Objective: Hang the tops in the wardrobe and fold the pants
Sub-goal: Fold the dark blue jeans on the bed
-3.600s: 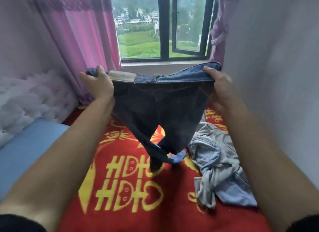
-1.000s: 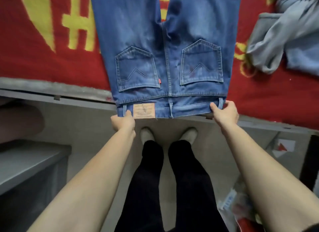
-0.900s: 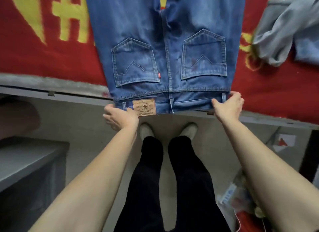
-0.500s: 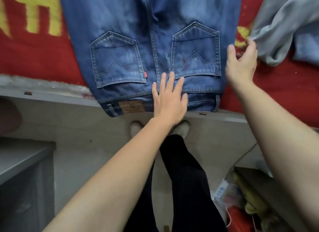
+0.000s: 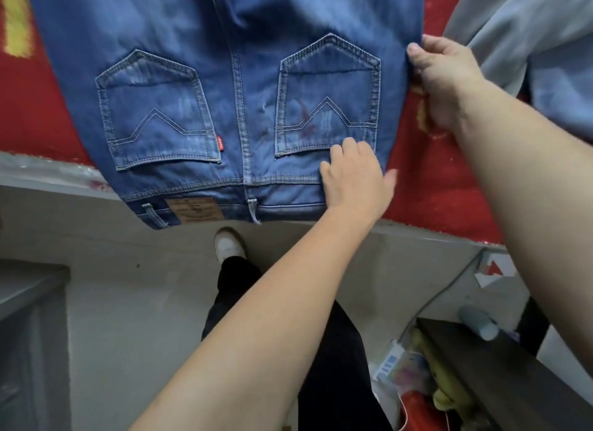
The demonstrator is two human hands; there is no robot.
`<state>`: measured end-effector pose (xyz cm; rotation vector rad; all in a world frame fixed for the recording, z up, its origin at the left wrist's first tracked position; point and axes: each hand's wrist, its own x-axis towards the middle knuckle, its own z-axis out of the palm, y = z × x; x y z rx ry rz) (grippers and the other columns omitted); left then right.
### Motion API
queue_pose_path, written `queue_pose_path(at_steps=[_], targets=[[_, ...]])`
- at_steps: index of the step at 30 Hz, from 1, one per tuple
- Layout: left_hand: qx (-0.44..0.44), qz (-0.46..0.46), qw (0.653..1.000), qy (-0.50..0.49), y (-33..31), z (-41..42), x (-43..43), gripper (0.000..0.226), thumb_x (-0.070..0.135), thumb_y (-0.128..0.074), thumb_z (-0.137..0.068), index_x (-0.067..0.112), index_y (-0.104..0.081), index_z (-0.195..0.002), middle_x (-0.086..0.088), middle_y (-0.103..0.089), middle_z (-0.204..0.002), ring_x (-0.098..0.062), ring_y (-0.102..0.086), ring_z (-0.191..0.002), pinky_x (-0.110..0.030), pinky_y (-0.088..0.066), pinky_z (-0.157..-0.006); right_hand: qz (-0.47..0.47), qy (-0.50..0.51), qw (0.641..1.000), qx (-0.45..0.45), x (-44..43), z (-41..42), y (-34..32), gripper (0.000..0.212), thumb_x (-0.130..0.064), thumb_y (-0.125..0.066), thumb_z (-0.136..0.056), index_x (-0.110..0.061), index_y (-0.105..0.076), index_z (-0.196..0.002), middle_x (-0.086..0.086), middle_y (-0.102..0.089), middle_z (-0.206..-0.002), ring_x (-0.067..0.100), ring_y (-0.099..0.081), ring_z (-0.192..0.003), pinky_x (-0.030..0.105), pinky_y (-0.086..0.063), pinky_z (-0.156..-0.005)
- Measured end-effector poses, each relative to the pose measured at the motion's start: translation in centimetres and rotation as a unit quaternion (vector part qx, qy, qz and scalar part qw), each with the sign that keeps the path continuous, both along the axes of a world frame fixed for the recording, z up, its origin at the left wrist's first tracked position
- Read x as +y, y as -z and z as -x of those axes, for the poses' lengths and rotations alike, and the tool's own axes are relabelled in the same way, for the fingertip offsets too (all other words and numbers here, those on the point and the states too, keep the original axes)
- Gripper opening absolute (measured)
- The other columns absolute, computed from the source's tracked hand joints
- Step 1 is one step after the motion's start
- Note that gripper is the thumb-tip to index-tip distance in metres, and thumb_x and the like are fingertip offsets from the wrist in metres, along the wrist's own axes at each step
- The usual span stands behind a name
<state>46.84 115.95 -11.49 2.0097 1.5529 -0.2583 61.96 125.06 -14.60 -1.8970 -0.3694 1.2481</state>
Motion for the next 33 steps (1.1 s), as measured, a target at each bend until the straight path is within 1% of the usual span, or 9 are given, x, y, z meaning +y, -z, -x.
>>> queue_pose_path(at_steps=[4, 7, 10, 13, 18, 20, 22, 27, 33], targets=[[-0.077, 0.025, 0.997, -0.013, 1.3, -0.6, 0.4, 0.021, 0.021, -0.049, -0.093, 0.007, -0.055, -0.108, -0.011, -0.054, -0.115, -0.029, -0.048, -0.11, -0.04, -0.039, -0.086, -0.011, 0.053, 0.998, 0.026, -0.2, -0.3, -0.1, 0.022, -0.006, -0.054, -0.098, -0.002, -0.068, -0.115, 0.013, -0.074, -0.101, 0.019, -0.068, -0.085, 0.032, -0.057, -0.077], [-0.176, 0.075, 0.98, -0.046, 1.4, 0.9, 0.8, 0.013, 0.02, -0.056, -0.093, 0.008, -0.058, -0.096, -0.009, -0.054, -0.103, -0.028, -0.049, -0.102, -0.038, -0.038, -0.082, 0.0, 0.033, 0.999, 0.01, 0.0, 0.0, -0.4, 0.02, -0.005, -0.056, -0.096, -0.006, -0.071, -0.11, 0.009, -0.075, -0.1, 0.015, -0.069, -0.084, 0.028, -0.057, -0.075], [-0.199, 0.175, 0.962, -0.067, 0.5, 1.9, 2.5, 0.011, 0.02, -0.064, -0.089, 0.015, -0.056, -0.085, -0.001, -0.055, -0.089, -0.023, -0.053, -0.088, -0.036, -0.042, -0.081, 0.024, -0.007, 1.0, -0.003, 0.7, 0.2, -1.5, 0.01, -0.017, -0.064, -0.094, -0.014, -0.07, -0.1, 0.001, -0.075, -0.098, 0.009, -0.066, -0.079, 0.023, -0.052, -0.069], [-0.28, 0.284, 0.898, -0.186, -1.9, 3.6, 3.6, 0.023, 0.007, -0.068, -0.085, 0.02, -0.052, -0.074, 0.003, -0.055, -0.071, -0.017, -0.051, -0.069, -0.034, -0.048, -0.072, 0.053, -0.05, 0.997, -0.014, 1.1, 1.1, -3.2, 0.009, -0.027, -0.063, -0.096, -0.019, -0.065, -0.094, -0.009, -0.069, -0.087, 0.0, -0.061, -0.065, 0.017, -0.046, -0.059], [-0.407, 0.348, 0.787, -0.308, -7.0, 10.4, 4.9, 0.019, 0.005, -0.064, -0.091, 0.02, -0.055, -0.085, 0.005, -0.053, -0.074, -0.005, -0.051, -0.069, -0.019, -0.046, -0.067, 0.001, -0.055, 0.996, -0.069, 4.1, 4.8, -6.6, 0.039, -0.029, -0.065, -0.08, -0.021, -0.066, -0.118, -0.003, -0.071, -0.1, -0.002, -0.057, -0.06, 0.018, -0.045, -0.054], [-0.423, 0.331, 0.772, -0.339, -8.4, 13.9, 5.9, 0.016, 0.006, -0.064, -0.092, 0.02, -0.055, -0.088, 0.007, -0.052, -0.074, 0.0, -0.05, -0.065, -0.016, -0.046, -0.063, -0.046, -0.081, 0.99, -0.108, 6.8, 8.2, -8.6, 0.038, -0.024, -0.057, -0.08, -0.016, -0.068, -0.116, -0.004, -0.071, -0.101, 0.004, -0.063, -0.076, 0.03, -0.056, -0.073], [-0.415, 0.311, 0.767, -0.378, -8.9, 17.6, 6.6, 0.012, 0.007, -0.064, -0.092, 0.017, -0.057, -0.09, 0.006, -0.055, -0.075, -0.003, -0.05, -0.064, -0.016, -0.043, -0.057, -0.077, -0.134, 0.978, -0.14, 9.5, 13.2, -10.3, 0.036, -0.024, -0.05, -0.083, -0.014, -0.068, -0.112, -0.002, -0.073, -0.104, 0.014, -0.067, -0.095, 0.038, -0.052, -0.092], [-0.323, 0.216, 0.81, -0.439, -6.8, 26.8, 7.6, 0.01, 0.012, -0.07, -0.088, 0.019, -0.064, -0.084, 0.002, -0.063, -0.077, -0.012, -0.054, -0.071, -0.027, -0.047, -0.063, -0.081, -0.321, 0.909, -0.253, 13.0, 24.8, -10.6, 0.043, -0.033, -0.043, -0.094, -0.009, -0.057, -0.127, 0.021, -0.061, -0.105, 0.036, -0.055, -0.105, 0.038, -0.038, -0.09], [-0.185, 0.175, 0.839, -0.482, -1.6, 35.8, 8.9, 0.015, 0.019, -0.074, -0.081, 0.023, -0.06, -0.078, -0.007, -0.066, -0.081, -0.028, -0.063, -0.074, -0.049, -0.058, -0.074, -0.095, -0.42, 0.867, -0.253, 14.2, 37.3, -6.4, 0.045, -0.024, -0.045, -0.1, -0.01, -0.043, -0.143, 0.011, -0.042, -0.101, 0.038, -0.053, -0.096, 0.043, -0.045, -0.088]])
